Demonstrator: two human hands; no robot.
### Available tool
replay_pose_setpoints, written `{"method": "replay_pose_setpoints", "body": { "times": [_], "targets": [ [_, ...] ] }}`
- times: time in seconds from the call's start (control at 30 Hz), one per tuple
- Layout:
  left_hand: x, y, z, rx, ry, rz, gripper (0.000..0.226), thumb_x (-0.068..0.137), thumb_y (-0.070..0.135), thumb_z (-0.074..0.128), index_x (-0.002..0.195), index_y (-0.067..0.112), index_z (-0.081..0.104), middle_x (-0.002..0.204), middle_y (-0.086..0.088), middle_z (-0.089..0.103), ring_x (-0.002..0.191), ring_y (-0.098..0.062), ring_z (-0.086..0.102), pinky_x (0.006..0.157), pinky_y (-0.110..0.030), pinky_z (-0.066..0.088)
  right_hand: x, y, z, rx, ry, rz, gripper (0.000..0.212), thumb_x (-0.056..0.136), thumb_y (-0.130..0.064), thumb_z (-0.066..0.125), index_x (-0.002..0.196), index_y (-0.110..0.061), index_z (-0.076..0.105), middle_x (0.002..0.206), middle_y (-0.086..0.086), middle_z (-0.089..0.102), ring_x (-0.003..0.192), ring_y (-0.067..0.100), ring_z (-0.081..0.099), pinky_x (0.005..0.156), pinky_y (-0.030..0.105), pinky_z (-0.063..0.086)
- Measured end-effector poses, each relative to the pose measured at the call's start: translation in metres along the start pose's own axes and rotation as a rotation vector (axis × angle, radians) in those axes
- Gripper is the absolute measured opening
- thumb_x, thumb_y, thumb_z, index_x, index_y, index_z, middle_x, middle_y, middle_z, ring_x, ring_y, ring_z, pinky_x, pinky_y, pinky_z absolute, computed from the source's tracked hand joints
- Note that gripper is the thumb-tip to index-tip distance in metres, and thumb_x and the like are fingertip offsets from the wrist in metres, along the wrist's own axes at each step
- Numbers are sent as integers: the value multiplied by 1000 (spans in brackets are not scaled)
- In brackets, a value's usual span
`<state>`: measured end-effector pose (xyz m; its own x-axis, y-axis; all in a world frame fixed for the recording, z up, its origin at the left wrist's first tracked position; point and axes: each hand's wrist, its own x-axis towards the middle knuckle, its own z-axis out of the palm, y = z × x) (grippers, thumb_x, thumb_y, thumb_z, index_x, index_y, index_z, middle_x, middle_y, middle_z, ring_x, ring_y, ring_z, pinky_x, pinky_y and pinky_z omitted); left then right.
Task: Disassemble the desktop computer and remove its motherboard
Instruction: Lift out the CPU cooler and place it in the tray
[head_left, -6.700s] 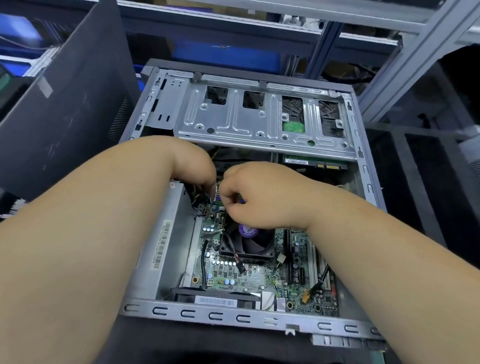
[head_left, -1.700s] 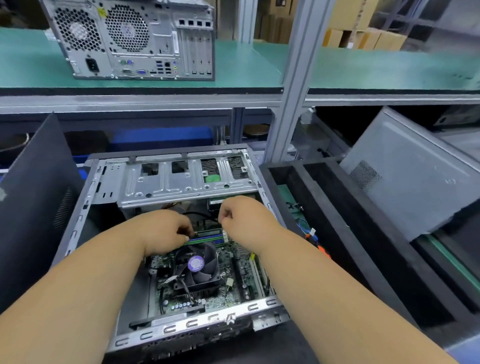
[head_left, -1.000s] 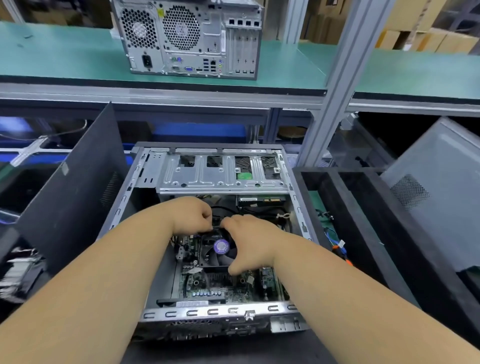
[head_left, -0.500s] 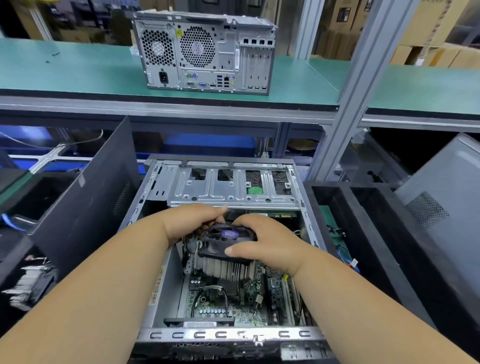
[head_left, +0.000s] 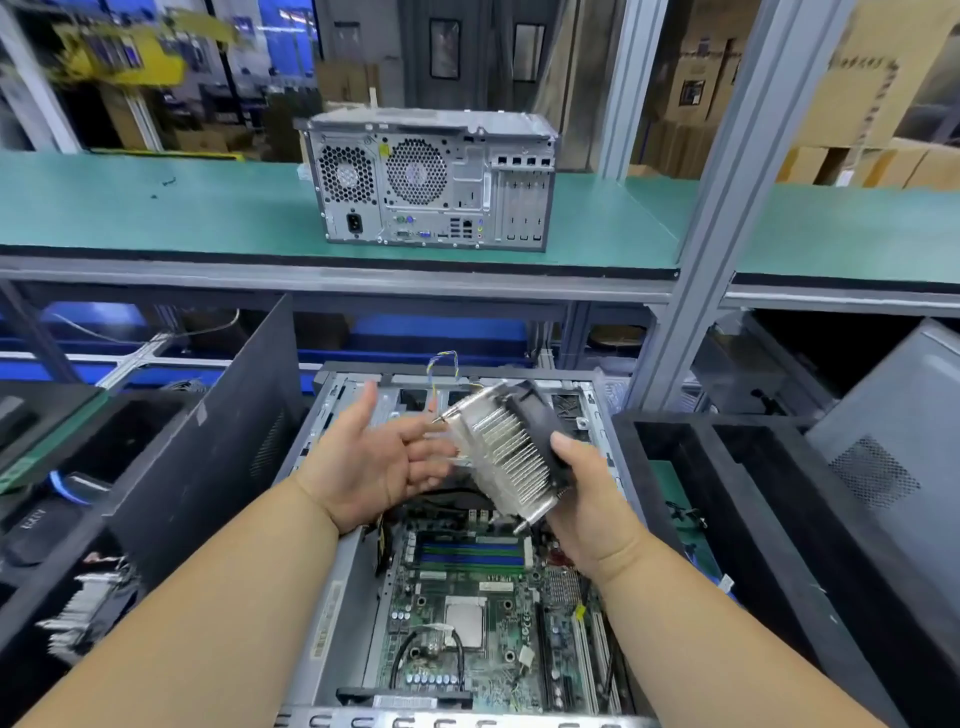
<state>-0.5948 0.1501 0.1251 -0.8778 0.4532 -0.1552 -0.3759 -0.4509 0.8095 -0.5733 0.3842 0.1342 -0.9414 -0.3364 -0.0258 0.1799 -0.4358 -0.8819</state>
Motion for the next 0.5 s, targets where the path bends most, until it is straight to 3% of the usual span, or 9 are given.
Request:
{"method": "replay_pose_setpoints", "body": {
  "times": [0.1, 0.2, 0.37, 0.5],
  "targets": [
    [0, -1, 2, 148, 36, -18, 80, 77, 76, 43, 108, 9, 71, 98, -12, 70, 81, -21, 67, 78, -32, 50, 1, -4, 2, 201, -16, 7, 58, 83, -37, 50, 129, -1, 59, 130, 21, 59, 120, 35, 55, 104, 47, 42],
    [2, -3, 3, 276, 117, -29, 68, 85, 66, 42, 108, 9, 70, 94, -10, 69, 74, -19, 65, 71, -29, 50, 4, -7, 3, 259, -12, 21, 57, 87, -37, 43, 130, -3, 58, 132, 21, 58, 123, 34, 54, 106, 46, 40],
    [1, -11, 13, 520, 224, 46, 50, 90, 50, 52, 104, 4, 67, 89, -15, 68, 69, -23, 63, 78, -37, 45, 5, -4, 1, 134, 31, 16, 51, 90, -43, 48, 124, -9, 66, 128, 18, 62, 120, 34, 57, 104, 48, 42],
    [-6, -15, 30, 808, 269, 100, 55, 88, 60, 49, 103, 10, 68, 87, -9, 71, 70, -24, 66, 85, -40, 48, 6, 0, -3, -16, 38, 7, 47, 89, -49, 51, 118, -16, 70, 122, 14, 66, 110, 31, 61, 104, 53, 39]
  ]
}}
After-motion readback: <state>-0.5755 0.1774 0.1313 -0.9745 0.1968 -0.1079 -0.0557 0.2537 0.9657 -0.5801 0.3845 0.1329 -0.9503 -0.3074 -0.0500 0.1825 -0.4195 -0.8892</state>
